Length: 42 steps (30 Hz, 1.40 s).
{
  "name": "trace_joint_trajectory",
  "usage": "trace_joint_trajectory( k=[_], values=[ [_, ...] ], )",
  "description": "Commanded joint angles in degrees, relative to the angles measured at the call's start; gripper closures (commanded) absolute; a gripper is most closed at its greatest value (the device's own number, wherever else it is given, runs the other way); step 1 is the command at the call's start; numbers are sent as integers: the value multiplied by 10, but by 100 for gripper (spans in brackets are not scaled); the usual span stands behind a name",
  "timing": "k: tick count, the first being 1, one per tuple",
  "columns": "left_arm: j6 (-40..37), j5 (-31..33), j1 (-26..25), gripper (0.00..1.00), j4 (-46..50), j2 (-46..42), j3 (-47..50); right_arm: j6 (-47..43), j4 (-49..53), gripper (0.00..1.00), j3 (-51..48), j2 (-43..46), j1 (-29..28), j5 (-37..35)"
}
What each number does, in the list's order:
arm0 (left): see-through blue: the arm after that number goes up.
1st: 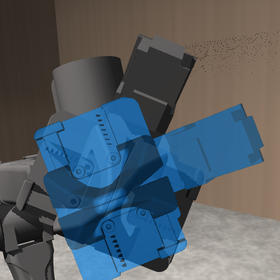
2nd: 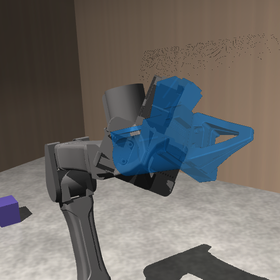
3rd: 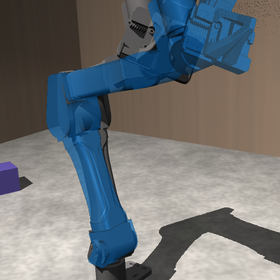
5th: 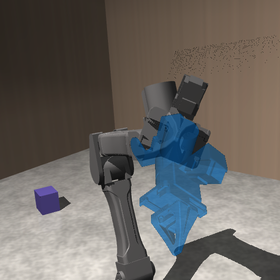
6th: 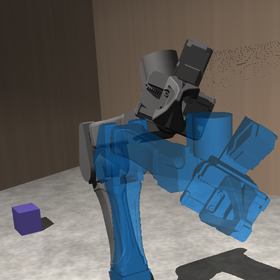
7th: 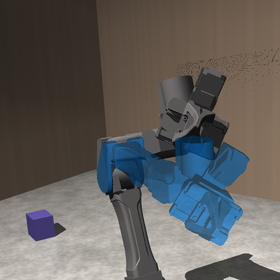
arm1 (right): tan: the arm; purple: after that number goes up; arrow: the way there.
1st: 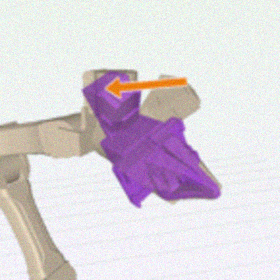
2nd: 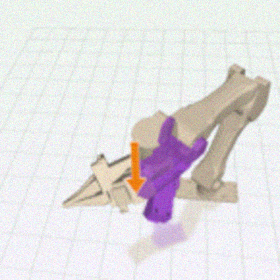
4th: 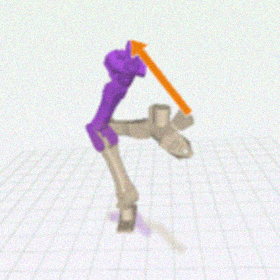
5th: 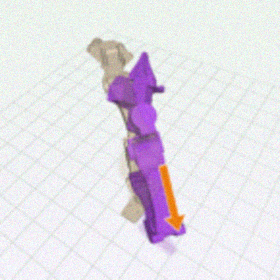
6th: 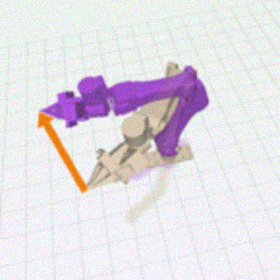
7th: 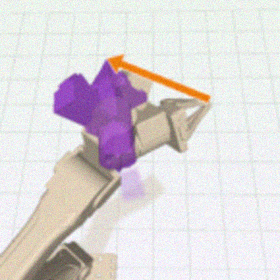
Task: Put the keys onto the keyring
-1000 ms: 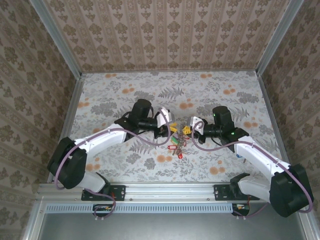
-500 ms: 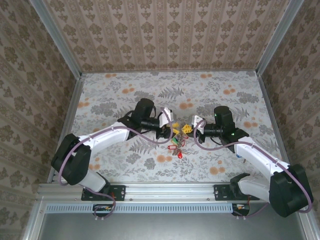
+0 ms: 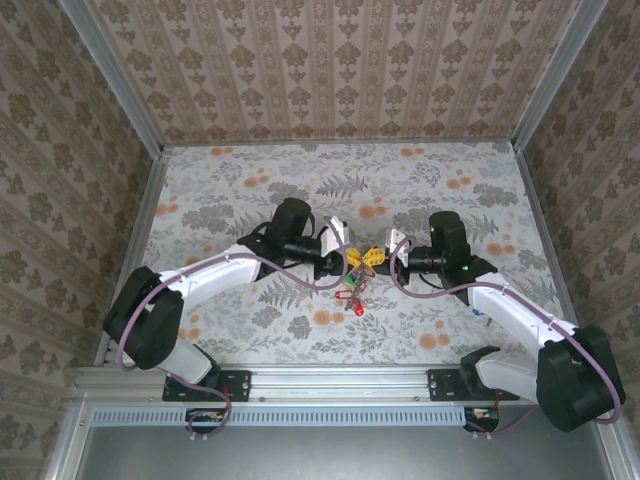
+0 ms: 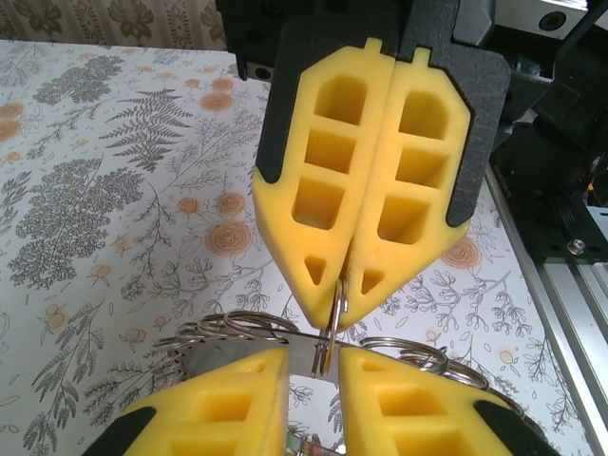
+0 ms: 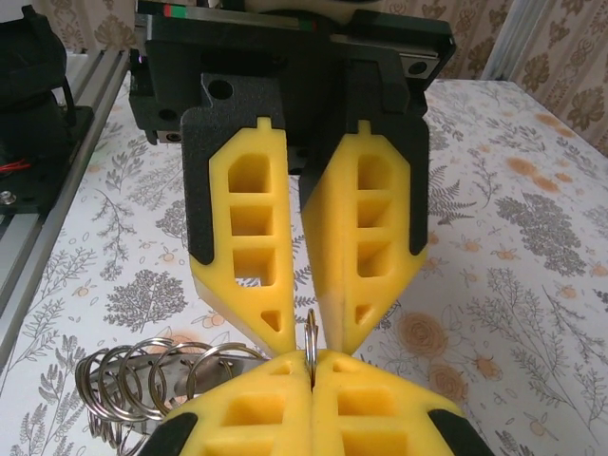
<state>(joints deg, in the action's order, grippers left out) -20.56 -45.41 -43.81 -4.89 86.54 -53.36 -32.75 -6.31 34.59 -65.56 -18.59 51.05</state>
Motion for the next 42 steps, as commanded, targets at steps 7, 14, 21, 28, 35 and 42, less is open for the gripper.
trace_joint_trajectory(
  k=[7,14,21,28,35,42],
  values=[
    [6,-9,-8,86,-35,6,-17,7,-30,100,8,-8,4,38],
    [-11,30,-16,100,-18,-5,-16,-3,-12,99,10,-1,4,28],
    [-108,230,-71,100,-46,-59,21,-87,94,71,7,57,3,-90],
    [-183,365,-112,100,-48,-87,31,-91,81,68,-18,117,3,-162],
    [-187,374,-121,100,-50,-101,31,-44,4,69,-51,156,4,-223],
    [-108,337,-100,100,-106,-106,56,246,-5,63,-20,154,7,-475]
  ],
)
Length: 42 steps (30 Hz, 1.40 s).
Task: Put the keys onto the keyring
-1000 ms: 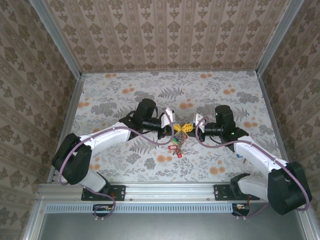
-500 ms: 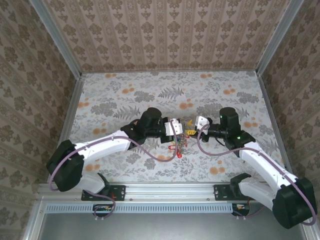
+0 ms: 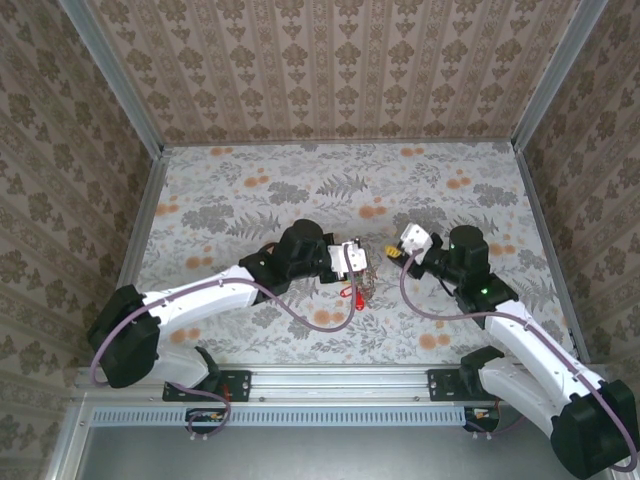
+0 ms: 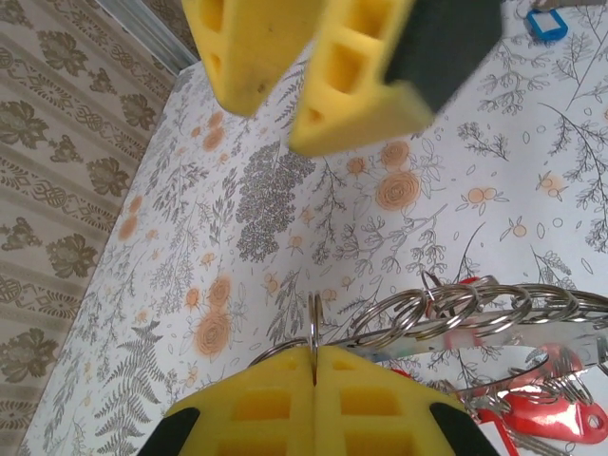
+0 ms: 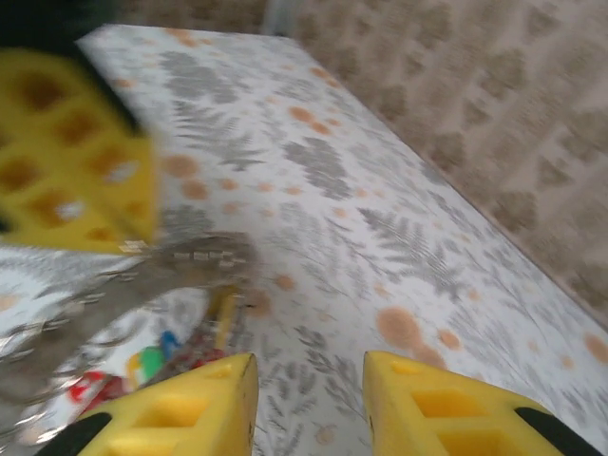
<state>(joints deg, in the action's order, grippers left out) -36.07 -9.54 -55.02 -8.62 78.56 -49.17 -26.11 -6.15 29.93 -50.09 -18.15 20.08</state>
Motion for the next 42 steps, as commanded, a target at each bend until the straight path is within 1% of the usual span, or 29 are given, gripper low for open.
trace_joint_trajectory(
  k=[1,2,3,4,5,7,9,10,13,16,18,21,25,27,31,32,38,42],
  values=[
    [71,-37,20,100,-84,-26,21,251,23,64,44,-8,6,-230],
    [97,-53,30,100,-101,-28,30,328,79,69,71,-20,17,-286],
    [119,-64,37,100,-122,-29,39,388,143,70,99,-34,31,-313],
    [136,-73,43,100,-140,-30,47,436,195,68,119,-48,44,-329],
    [152,-79,49,100,-155,-31,55,494,256,68,138,-63,61,-345],
    [174,-83,54,100,-179,-34,67,584,345,68,156,-89,95,-348],
    [190,-91,60,100,-193,-33,76,645,415,66,154,-106,126,-347],
    [197,-95,61,100,-195,-33,77,662,433,64,148,-112,138,-347],
    [213,-104,67,100,-218,-35,89,711,475,61,120,-118,181,-362],
    [234,-113,75,100,-242,-36,100,751,481,61,83,-104,236,-349],
    [235,-121,80,100,-244,-36,101,786,485,61,57,-86,264,-355],
    [232,-120,83,100,-257,-38,108,814,490,58,30,-62,301,-361],
    [230,-125,94,100,-260,-35,107,830,480,59,6,-55,332,-340],
    [226,-139,100,100,-254,-30,103,832,479,59,0,-61,334,-336],
    [221,-159,108,100,-252,-22,100,844,516,60,12,-73,334,-365],
    [221,-166,110,100,-251,-21,98,839,508,61,13,-74,335,-362],
    [220,-211,124,100,-245,-15,86,854,503,65,7,-115,334,-320],
    [214,-233,133,100,-237,-12,81,819,453,68,0,-131,332,-287]
  ],
)
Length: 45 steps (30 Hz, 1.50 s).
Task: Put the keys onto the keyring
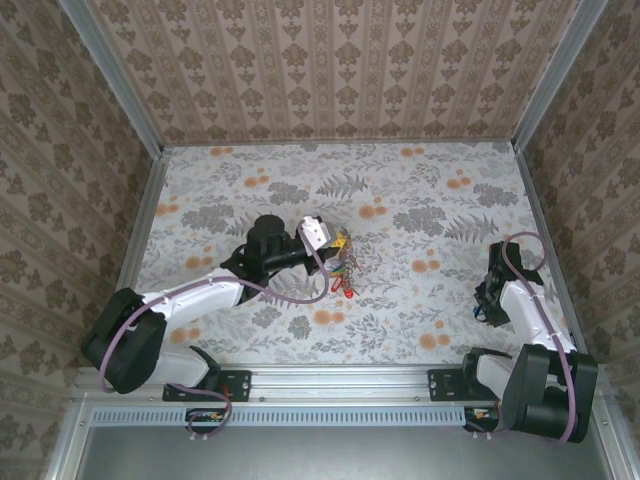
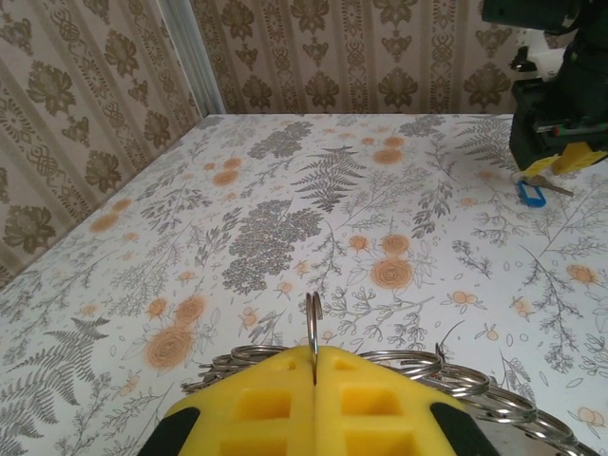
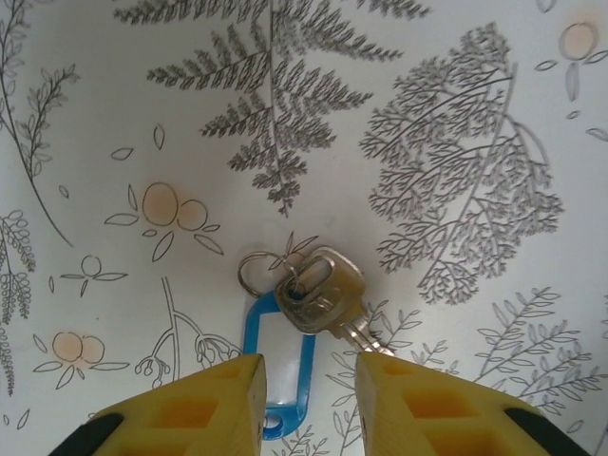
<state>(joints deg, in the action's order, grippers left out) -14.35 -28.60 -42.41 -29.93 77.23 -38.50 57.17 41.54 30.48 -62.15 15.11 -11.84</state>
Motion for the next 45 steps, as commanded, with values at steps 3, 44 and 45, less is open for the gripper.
trace_joint_trajectory(
  k=[3,44,45],
  values=[
    [-2,-54,13,100,-22,1,-24,-49,-39,70,7,-37,-4,66],
    [159,-193,35,100,-181,84,-18,-360,-127,62,160,-14,-277,242],
    [168,-193,36,100,-193,87,-15,-383,-156,61,145,3,-277,240]
  ],
)
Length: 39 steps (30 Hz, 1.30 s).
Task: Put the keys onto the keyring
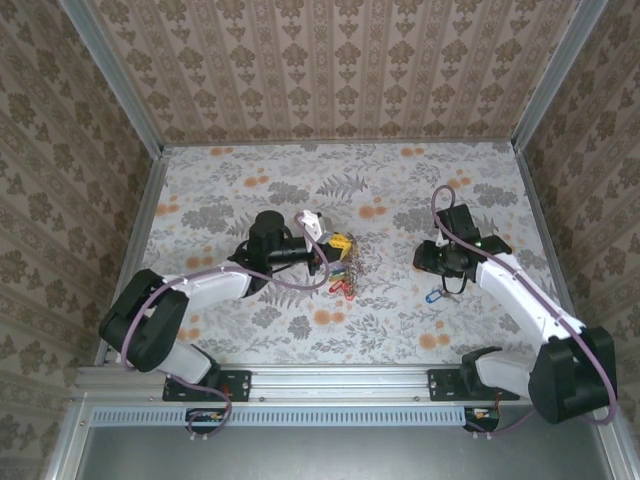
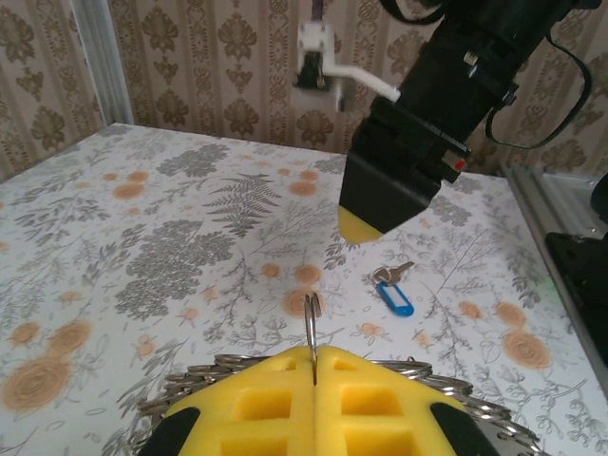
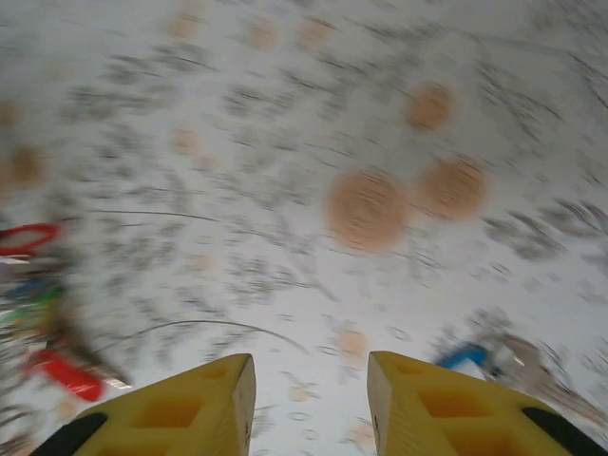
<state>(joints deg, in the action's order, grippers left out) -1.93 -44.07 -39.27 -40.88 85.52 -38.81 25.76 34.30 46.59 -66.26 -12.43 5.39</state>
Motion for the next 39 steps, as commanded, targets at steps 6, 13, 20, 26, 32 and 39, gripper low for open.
trace_joint_trajectory(
  k=[6,13,20,26,32,39],
  values=[
    [58,-41,4,100,-94,6,0,-104,-115,67,-45,98,31,59],
    [55,-50,3,100,-76,6,4,-215,-259,64,-75,133,-2,266],
    [50,-69,0,100,-69,14,-7,-510,-252,70,-35,81,-61,349],
    [37,-80,-4,100,-45,13,-19,-597,-243,70,6,23,-68,381],
    [22,-87,-7,100,-19,11,-32,-623,-233,69,41,-27,-68,440],
    [18,-87,-9,100,-11,10,-38,-653,-190,71,80,-72,-68,472]
  ],
)
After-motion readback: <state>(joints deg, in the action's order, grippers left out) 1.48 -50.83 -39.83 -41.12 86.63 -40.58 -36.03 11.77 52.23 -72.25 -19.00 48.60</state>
